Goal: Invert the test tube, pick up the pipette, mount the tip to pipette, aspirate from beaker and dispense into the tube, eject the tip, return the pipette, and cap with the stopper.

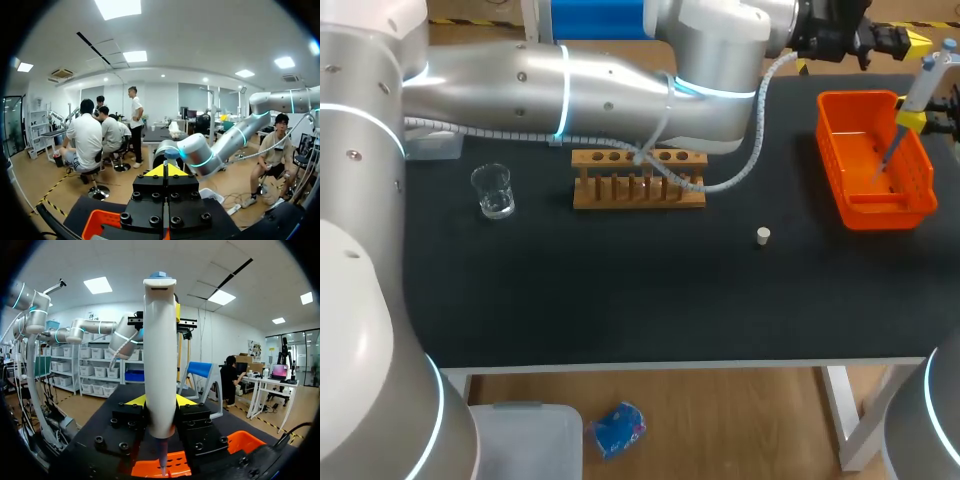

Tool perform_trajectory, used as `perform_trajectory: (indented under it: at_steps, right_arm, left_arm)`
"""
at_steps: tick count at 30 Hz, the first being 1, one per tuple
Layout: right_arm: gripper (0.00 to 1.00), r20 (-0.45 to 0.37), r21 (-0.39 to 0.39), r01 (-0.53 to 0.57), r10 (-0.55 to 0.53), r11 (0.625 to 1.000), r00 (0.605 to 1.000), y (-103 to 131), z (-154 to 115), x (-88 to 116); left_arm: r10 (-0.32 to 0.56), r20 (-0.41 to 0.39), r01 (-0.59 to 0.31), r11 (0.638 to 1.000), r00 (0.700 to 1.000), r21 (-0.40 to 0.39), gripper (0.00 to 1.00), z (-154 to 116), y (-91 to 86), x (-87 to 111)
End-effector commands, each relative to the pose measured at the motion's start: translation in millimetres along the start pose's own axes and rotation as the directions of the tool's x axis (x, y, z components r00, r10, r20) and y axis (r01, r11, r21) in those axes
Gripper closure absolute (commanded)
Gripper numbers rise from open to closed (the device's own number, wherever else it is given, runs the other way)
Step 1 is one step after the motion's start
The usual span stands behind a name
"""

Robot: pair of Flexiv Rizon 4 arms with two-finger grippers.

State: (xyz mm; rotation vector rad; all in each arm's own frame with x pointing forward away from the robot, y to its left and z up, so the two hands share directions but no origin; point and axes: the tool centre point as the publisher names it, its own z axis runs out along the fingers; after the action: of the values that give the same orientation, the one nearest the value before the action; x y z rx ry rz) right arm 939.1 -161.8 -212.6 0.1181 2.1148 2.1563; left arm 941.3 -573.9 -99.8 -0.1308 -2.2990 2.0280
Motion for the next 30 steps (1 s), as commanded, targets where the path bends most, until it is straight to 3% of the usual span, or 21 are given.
perform_trajectory:
  at_steps: [1,30]
  right_arm:
    - [1.00,-0.003,0.000,0.001,-0.001,1.000,1.000,0.7,-0.5,-1.3]
    - [1.00,-0.003,0.000,0.001,-0.001,1.000,1.000,0.7,-0.5,-1.3]
  left_arm:
    - [0.002,-0.005,-0.002,1.000,1.000,0.005,1.00,3.6,2.6,-1.3]
    - [0.032,-0.029,-0.031,0.999,0.999,0.028,1.00,2.9,12.9,4.5]
